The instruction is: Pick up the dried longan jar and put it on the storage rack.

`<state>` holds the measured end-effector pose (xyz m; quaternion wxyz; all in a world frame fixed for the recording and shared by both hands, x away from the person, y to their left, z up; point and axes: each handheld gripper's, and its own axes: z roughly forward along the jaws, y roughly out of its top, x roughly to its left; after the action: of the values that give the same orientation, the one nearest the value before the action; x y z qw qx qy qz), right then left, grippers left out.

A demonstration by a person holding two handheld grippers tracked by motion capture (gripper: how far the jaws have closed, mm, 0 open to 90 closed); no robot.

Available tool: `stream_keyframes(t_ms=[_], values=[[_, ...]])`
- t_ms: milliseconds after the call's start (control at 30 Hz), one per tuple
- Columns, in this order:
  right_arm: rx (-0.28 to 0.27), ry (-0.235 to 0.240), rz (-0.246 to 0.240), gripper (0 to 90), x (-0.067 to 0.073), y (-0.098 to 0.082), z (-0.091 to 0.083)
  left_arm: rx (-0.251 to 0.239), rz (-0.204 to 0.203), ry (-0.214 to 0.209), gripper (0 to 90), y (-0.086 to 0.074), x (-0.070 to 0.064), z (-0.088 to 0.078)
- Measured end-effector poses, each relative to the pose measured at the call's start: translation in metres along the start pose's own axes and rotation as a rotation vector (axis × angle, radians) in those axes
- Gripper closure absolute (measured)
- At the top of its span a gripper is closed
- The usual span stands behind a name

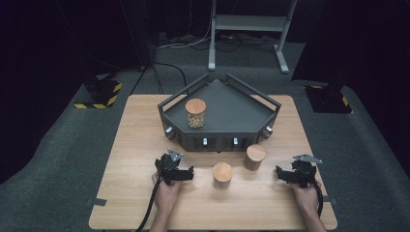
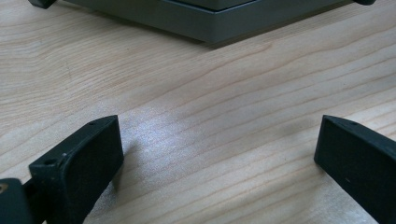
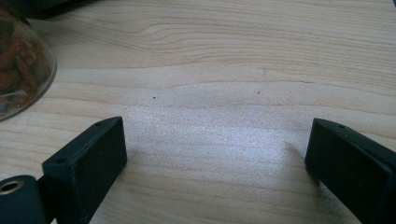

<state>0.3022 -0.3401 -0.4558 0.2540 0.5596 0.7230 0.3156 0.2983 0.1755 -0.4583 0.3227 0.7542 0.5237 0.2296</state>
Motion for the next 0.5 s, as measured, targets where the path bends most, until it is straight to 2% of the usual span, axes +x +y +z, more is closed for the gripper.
stream_keyframes(t_ms=[167, 333, 500], values=[[0.0, 0.016, -0.013, 4.4, -0.003, -0.001, -0.001, 0.0, -0.001, 0.0, 1.3, 0.0, 0.0, 0.0], [-0.004, 0.043, -0.002, 4.7, -0.009, 0.001, -0.009, 0.0, -0.002, 0.001, 1.4, 0.0, 0.0, 0.0], [-0.02, 0.091, -0.004, 4.6, -0.012, 0.006, -0.016, 0.0, -0.002, 0.001, 1.4, 0.0, 0.0, 0.0]])
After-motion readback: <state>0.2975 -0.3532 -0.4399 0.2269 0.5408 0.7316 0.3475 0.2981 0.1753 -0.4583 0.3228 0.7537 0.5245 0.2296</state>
